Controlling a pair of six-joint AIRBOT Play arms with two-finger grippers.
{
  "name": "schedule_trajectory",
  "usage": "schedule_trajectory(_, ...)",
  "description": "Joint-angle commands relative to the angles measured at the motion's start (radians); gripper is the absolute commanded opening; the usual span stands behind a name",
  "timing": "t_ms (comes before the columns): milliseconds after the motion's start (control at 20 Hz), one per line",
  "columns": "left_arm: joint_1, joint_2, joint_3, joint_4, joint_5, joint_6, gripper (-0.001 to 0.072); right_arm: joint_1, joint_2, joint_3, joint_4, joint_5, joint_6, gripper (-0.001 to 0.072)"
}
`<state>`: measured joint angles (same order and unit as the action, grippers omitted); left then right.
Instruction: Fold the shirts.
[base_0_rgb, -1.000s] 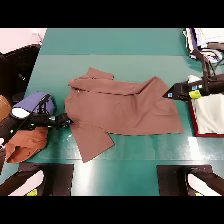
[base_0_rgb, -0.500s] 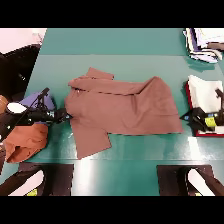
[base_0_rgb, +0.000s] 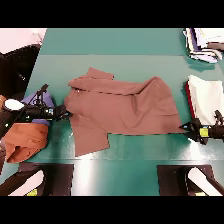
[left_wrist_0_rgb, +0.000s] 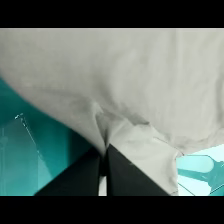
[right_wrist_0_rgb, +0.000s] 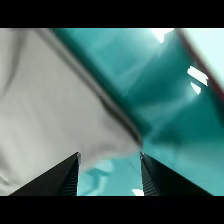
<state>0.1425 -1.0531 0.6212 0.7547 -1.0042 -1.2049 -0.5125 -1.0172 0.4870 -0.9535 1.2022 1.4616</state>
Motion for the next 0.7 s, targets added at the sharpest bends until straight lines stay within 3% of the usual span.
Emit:
schedule_trajectory(0, 0.001, 0.0, 0.002, 0.0, 0.0, 0.0, 0.003, 0.01, -0.09, -0.007, 0.083, -0.08, -0.028, 0.0427)
schedule_trajectory(150, 0.001, 0.0, 0.002, 0.0, 0.001, 0.0, 0.003, 0.098, -0.163, 0.019, 0.08, -0.095, -0.034, 0.0404)
schedule_trajectory(250, 0.001, 0.004, 0.002, 0.001, -0.001, 0.0, 0.003, 0.18, -0.188, 0.059, 0.069, -0.109, -0.057, 0.0073)
schedule_trajectory(300, 0.001, 0.02, 0.008, 0.005, -0.003, -0.001, 0.003, 0.224, -0.187, 0.091, 0.059, -0.105, -0.057, 0.0017)
schedule_trajectory(450, 0.004, 0.105, 0.115, 0.099, -0.048, -0.074, 0.003, 0.312, -0.106, 0.218, 0.06, -0.092, -0.058, 0.0017)
schedule_trajectory(650, 0.004, 0.235, 0.466, 0.198, -0.194, -0.116, 0.003, 0.342, 0.1, 0.498, 0.06, -0.091, -0.058, 0.0017)
